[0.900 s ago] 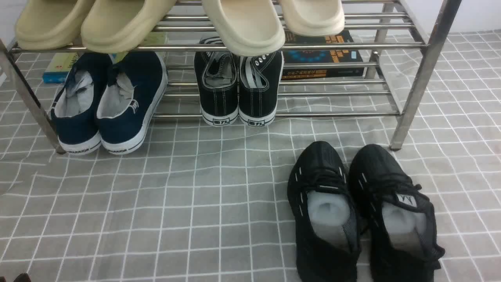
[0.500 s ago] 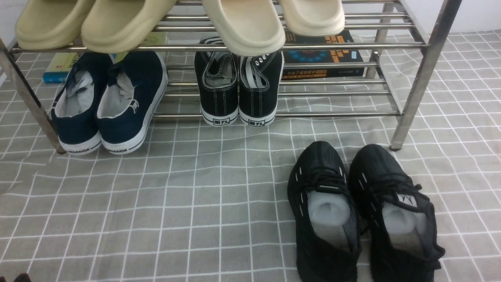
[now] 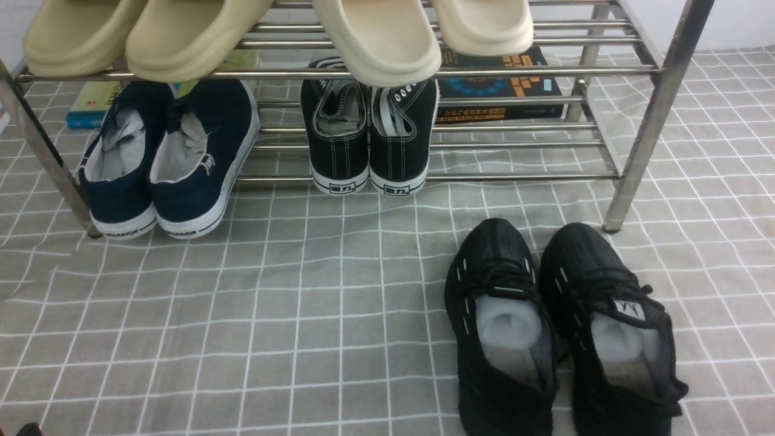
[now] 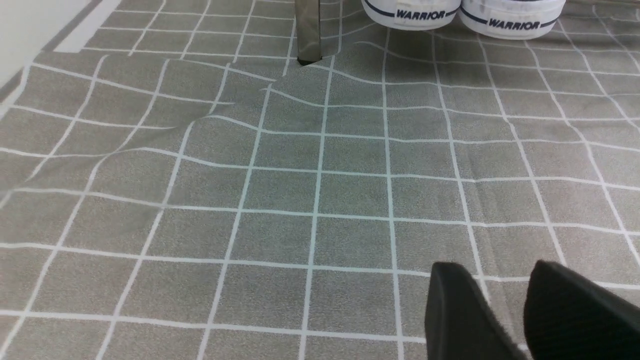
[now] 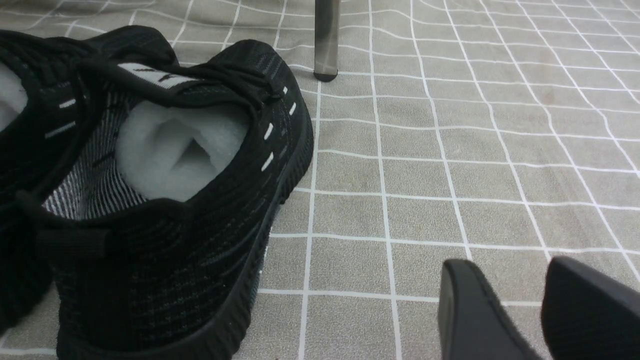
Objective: Take the shoes off the shelf with your hand from the grey coffee tablecloth.
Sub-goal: 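Grasp the leftmost shoe on the bottom shelf of the shoe rack with the left gripper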
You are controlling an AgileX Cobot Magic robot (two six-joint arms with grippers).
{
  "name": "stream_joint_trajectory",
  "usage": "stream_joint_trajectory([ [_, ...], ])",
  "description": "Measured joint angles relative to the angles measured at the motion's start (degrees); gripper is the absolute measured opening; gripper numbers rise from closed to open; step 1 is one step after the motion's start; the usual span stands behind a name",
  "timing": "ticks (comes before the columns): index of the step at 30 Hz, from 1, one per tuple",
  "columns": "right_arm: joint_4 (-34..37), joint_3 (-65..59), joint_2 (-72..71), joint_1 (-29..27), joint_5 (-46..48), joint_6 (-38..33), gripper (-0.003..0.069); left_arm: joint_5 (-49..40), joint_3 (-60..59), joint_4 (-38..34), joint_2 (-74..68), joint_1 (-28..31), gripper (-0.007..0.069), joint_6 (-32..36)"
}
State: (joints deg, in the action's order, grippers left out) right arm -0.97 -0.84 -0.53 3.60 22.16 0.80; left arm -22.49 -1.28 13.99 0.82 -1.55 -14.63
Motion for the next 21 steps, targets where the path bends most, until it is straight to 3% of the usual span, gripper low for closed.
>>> stream_joint_trajectory([
  [4,0.0,0.0,0.0,0.0,0.0,0.0,0.0239,2.34,-0.26,-7.04,0.0,0.0,0.0239,-11.52],
  [5,0.0,0.0,0.0,0.0,0.0,0.0,0.0239,3.94,-0.33,-13.28,0.0,0.0,0.0239,-19.02],
  [7,0.0,0.0,0.0,0.0,0.0,0.0,0.0239,4.99,-0.33,-17.2,0.0,0.0,0.0239,-23.73],
  [9,0.0,0.0,0.0,0.0,0.0,0.0,0.0239,6.82,-0.33,-25.34,0.0,0.0,0.0239,-34.43],
  [13,0.0,0.0,0.0,0.0,0.0,0.0,0.0239,8.02,-0.33,-30.24,0.0,0.0,0.0239,-44.19],
  [21,0.0,0.0,0.0,0.0,0.0,0.06,0.0239,16.73,-0.38,-30.57,0.0,0.0,0.0239,-46.44],
])
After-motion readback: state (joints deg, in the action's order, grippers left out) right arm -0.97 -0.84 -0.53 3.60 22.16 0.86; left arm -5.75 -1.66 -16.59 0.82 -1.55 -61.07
